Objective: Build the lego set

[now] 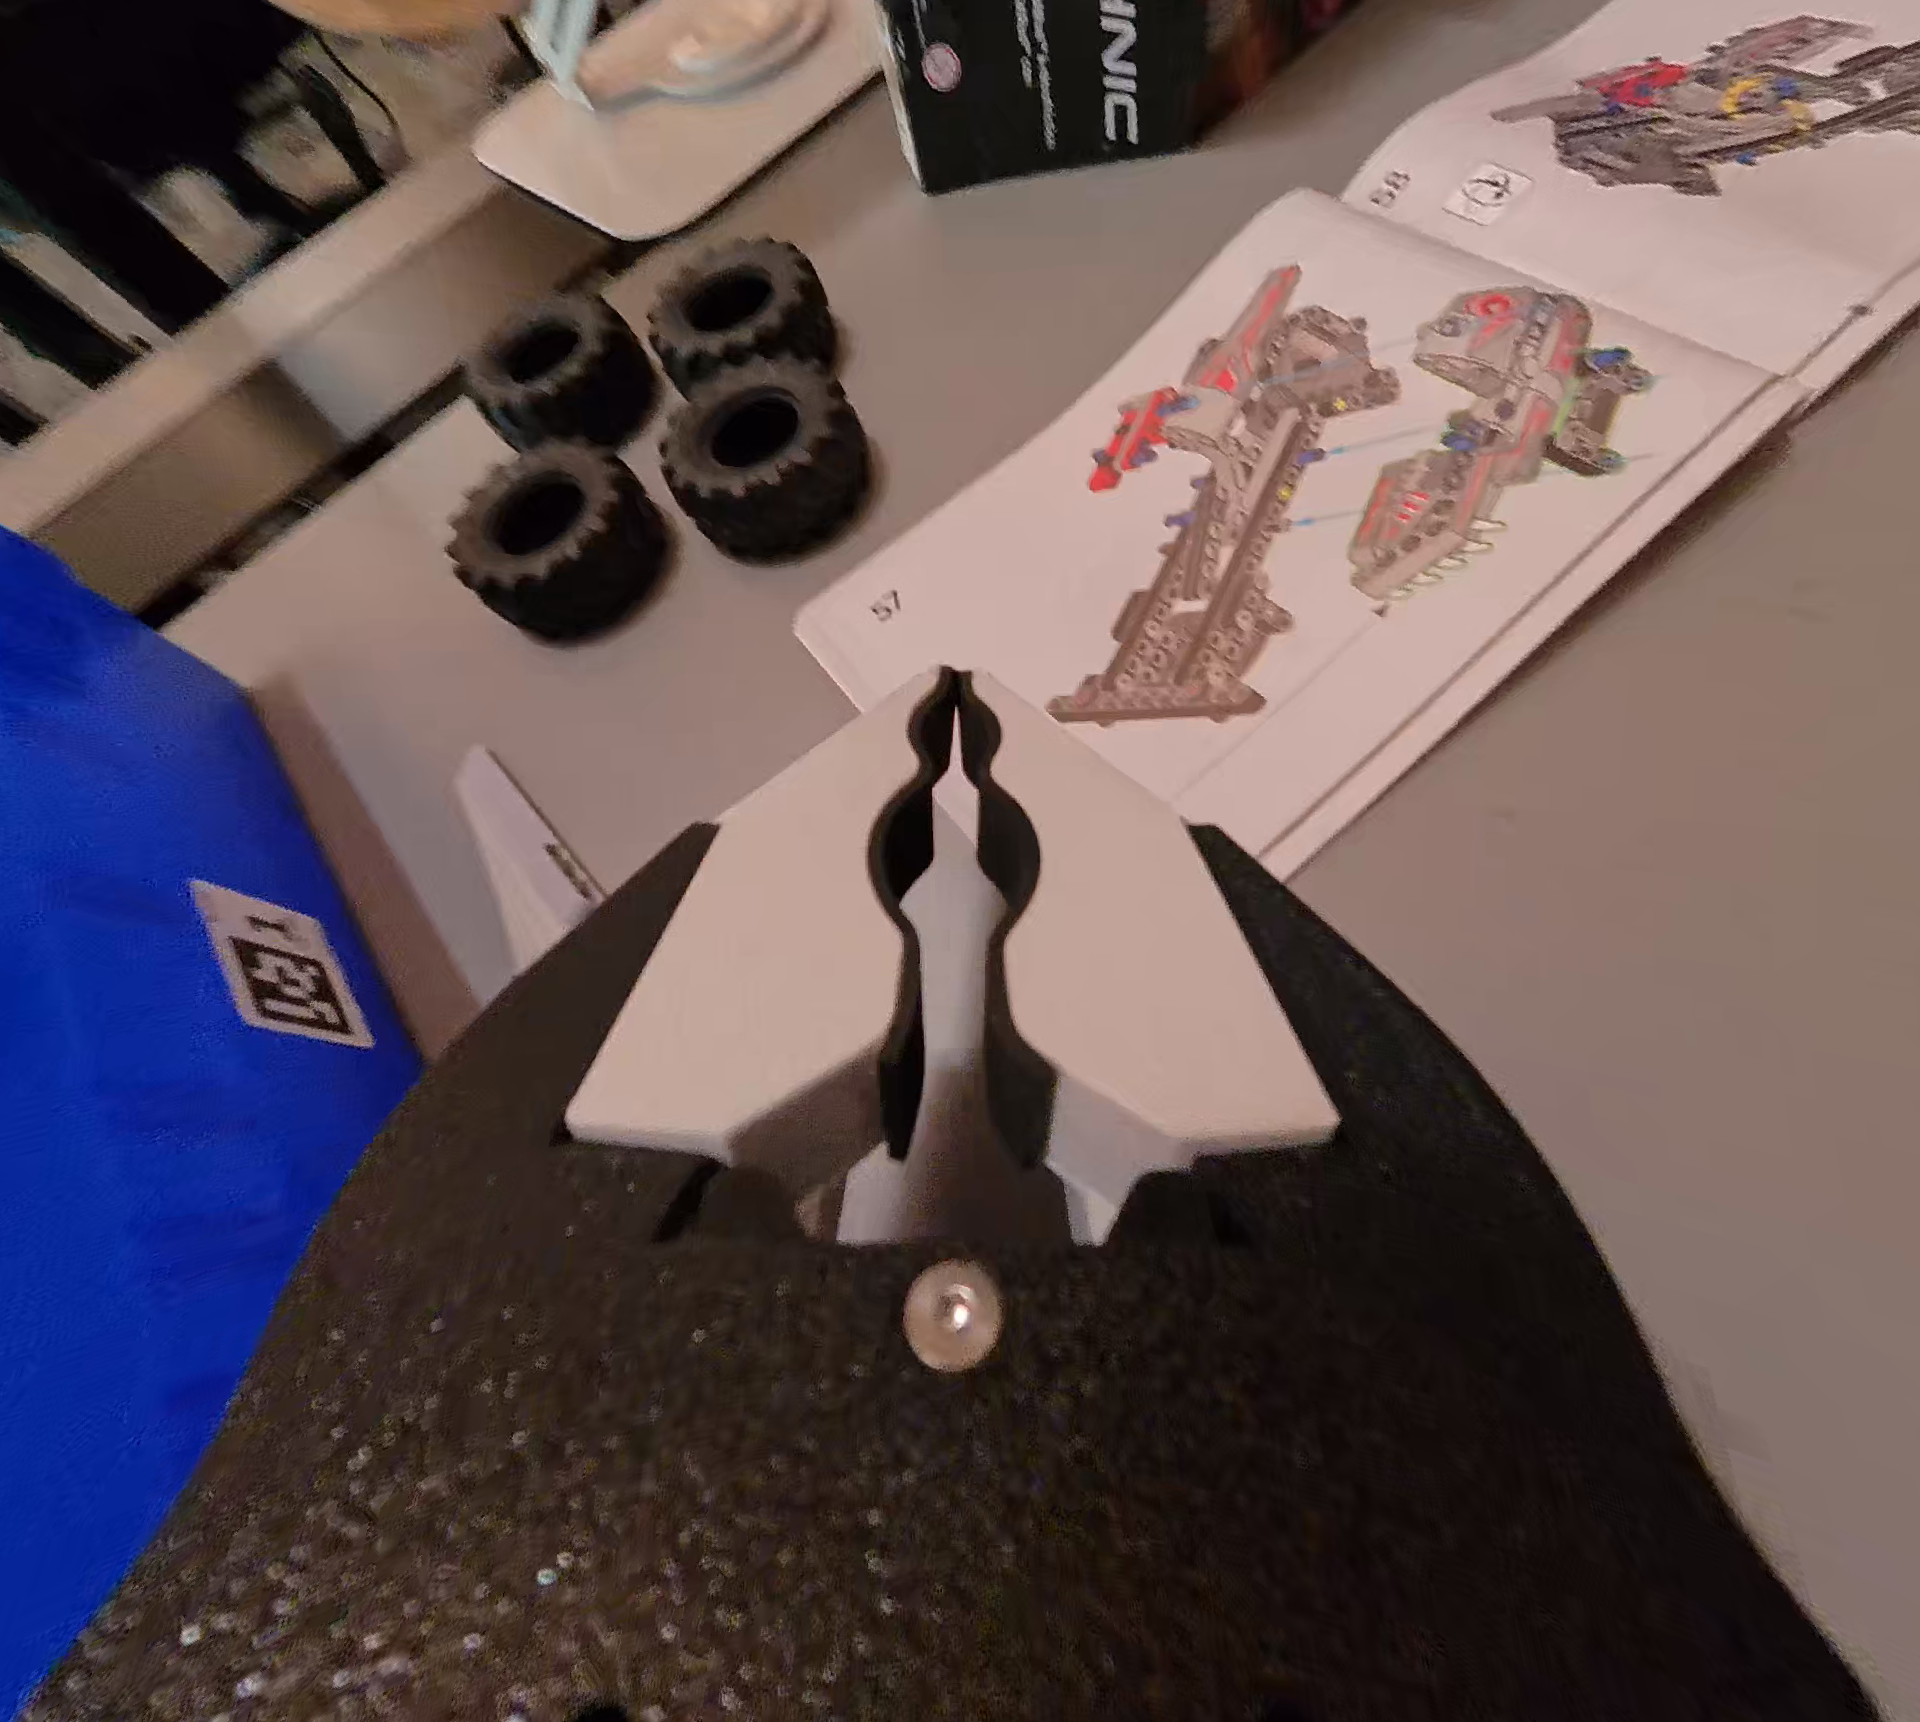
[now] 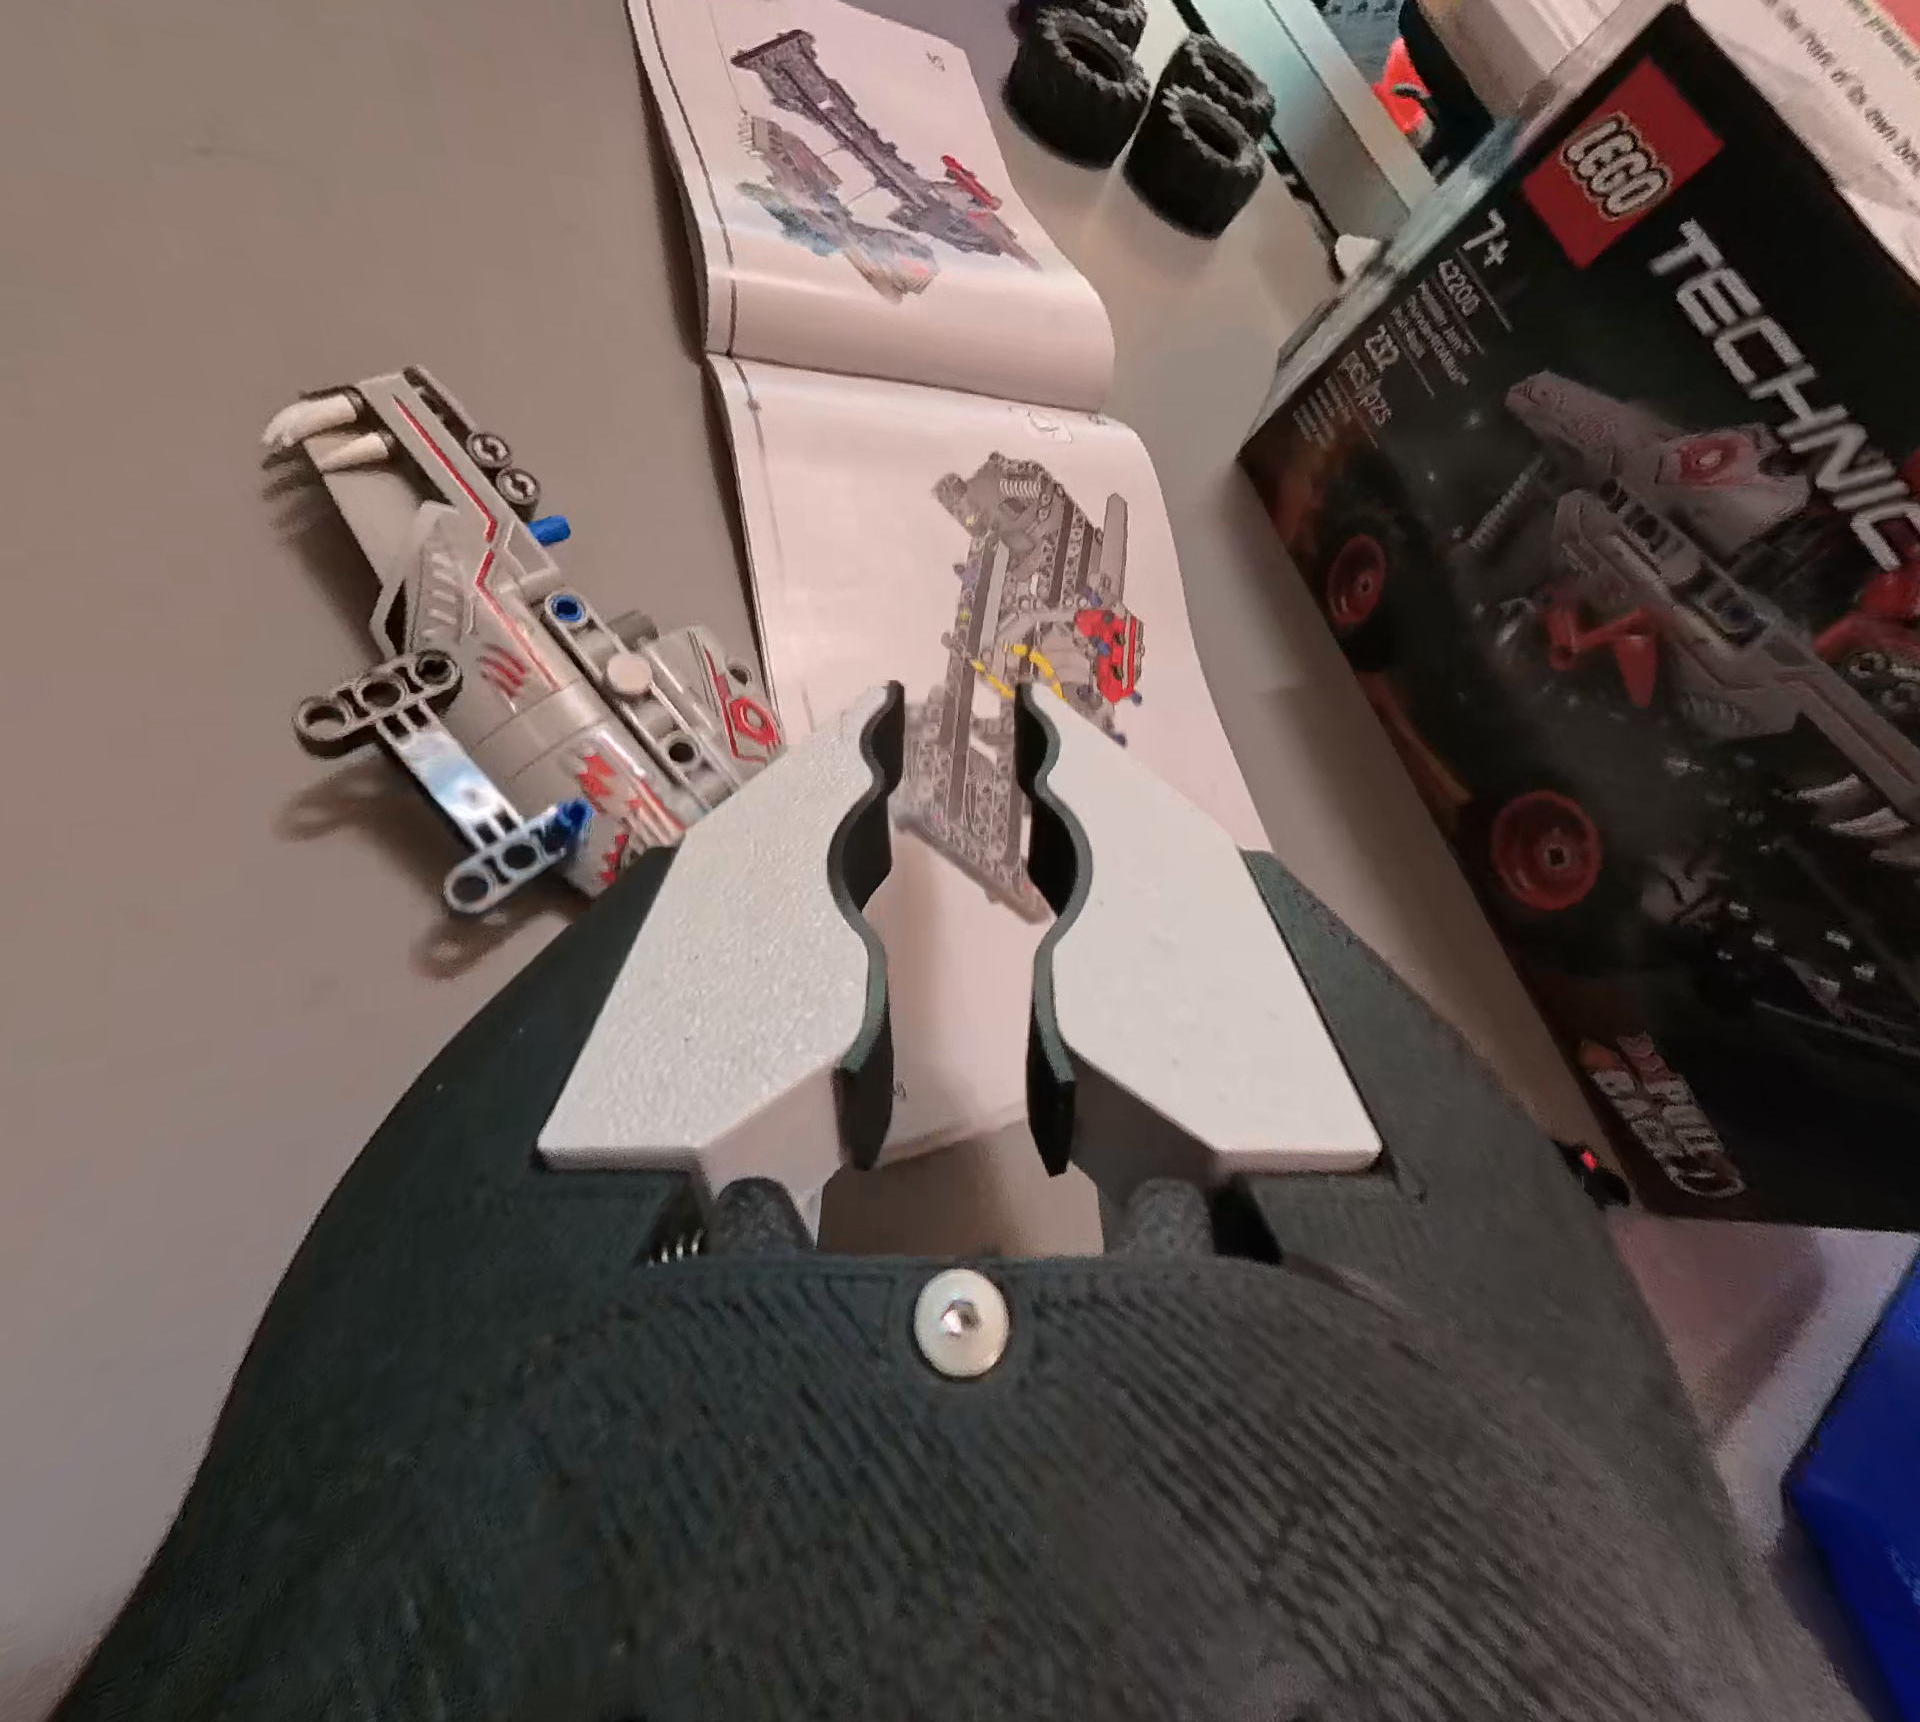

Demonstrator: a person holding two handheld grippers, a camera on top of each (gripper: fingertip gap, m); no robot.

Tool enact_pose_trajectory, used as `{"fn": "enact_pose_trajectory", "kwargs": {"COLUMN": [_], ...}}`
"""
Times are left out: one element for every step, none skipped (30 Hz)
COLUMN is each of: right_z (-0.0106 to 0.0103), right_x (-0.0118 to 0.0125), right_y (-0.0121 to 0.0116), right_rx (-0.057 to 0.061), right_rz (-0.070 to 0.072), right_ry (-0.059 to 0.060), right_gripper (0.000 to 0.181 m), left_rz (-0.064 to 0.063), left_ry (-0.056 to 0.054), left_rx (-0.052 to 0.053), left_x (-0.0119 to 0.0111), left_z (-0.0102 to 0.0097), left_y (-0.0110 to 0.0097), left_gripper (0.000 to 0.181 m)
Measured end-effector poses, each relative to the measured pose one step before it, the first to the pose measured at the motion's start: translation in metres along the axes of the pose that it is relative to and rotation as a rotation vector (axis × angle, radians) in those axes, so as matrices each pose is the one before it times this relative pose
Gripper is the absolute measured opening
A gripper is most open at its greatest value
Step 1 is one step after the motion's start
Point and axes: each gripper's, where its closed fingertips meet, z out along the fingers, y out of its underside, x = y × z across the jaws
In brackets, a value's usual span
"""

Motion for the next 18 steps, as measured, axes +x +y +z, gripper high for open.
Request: {"fn": "enact_pose_trajectory", "kwargs": {"right_z": [0.00357,0.0032,0.00247,0.00141,0.00042,-0.00023,-0.00054,-0.00067,-0.00044,-0.00044,-0.0005,-0.00071,-0.00133,-0.00183,-0.00188,-0.00187,-0.00224,-0.00246], "right_x": [-0.00104,0.00015,-0.00132,-0.00141,0.00067,0.00096,0.00016,0.00018,0.00054,0.00012,-0.00069,-0.00118,-0.00041,0.00025,-0.00278,-0.00506,-0.00294,-0.0032], "right_y": [-0.00319,-0.00219,-0.00243,-0.0025,-0.00176,-0.00109,-0.00023,0.00031,0.00012,-0.00038,-0.00092,-0.00088,-0.00087,-0.0004,0.00028,0.00143,0.00086,-0.00004], "right_rx": [0.0063,0.0004,0.0029,0.0075,0.0052,0.003,-0.0007,-0.0029,-0.001,0.0035,0.0088,0.0096,0.0086,0.0063,0.0036,-0.0036,0.0004,0.0092], "right_rz": [-0.0054,-0.0024,-0.0067,-0.0068,-0.0064,-0.0103,-0.0129,-0.0135,-0.011,-0.0023,0.0107,0.0171,0.0154,0.0156,0.0278,0.0359,0.0279,0.0235], "right_ry": [0.0064,0.0122,0.0002,-0.0027,0.008,0.0086,0.0038,0.0036,0.0055,0.0014,-0.0066,-0.0136,-0.0088,-0.0057,-0.0269,-0.0437,-0.0272,-0.0255], "right_gripper": [0.019,0.019,0.019,0.019,0.019,0.019,0.018,0.018,0.018,0.018,0.018,0.018,0.017,0.018,0.019,0.019,0.02,0.022], "left_rz": [0.0157,0.0117,0.0097,0.0082,0.0068,0.0059,0.0063,0.0072,0.0076,0.009,0.0129,0.0151,0.0155,0.015,0.0065,-0.0199,-0.0392,-0.0439], "left_ry": [-0.0209,-0.0143,-0.0119,-0.01,-0.0057,-0.0031,-0.0047,-0.0037,0.0006,0.0061,0.0159,0.0298,0.0414,0.0679,0.1116,0.1296,0.1199,0.1055], "left_rx": [0.014,0.0113,0.0113,0.0118,0.0114,0.0097,0.0101,0.0112,0.0126,0.0174,0.022,0.0189,0.0187,0.023,0.0225,0.0184,0.0172,0.0083], "left_x": [-0.00118,-0.00047,-0.00019,-0.00006,0.00046,0.0006,0.00032,0.00058,0.00145,0.00257,0.00457,0.00719,0.00947,0.01428,0.02159,0.02524,0.0246,0.02291], "left_z": [0.00027,0.00043,0.0003,-0.00021,-0.00041,-0.00059,-0.00073,-0.00092,-0.00073,-0.00112,-0.00104,-0.00076,-0.00038,0.00026,0.00165,0.00359,0.00657,0.0098], "left_y": [-0.00241,-0.00205,-0.00207,-0.00228,-0.00245,-0.00235,-0.00257,-0.0028,-0.00329,-0.0045,-0.00575,-0.006,-0.00663,-0.00746,-0.00801,-0.00901,-0.0094,-0.00744], "left_gripper": [0.0,0.0,0.0,0.0,0.0,0.0,0.0,0.0,0.0,0.0,0.0,0.0,0.0,0.0,0.0,0.004,0.012,0.022]}}
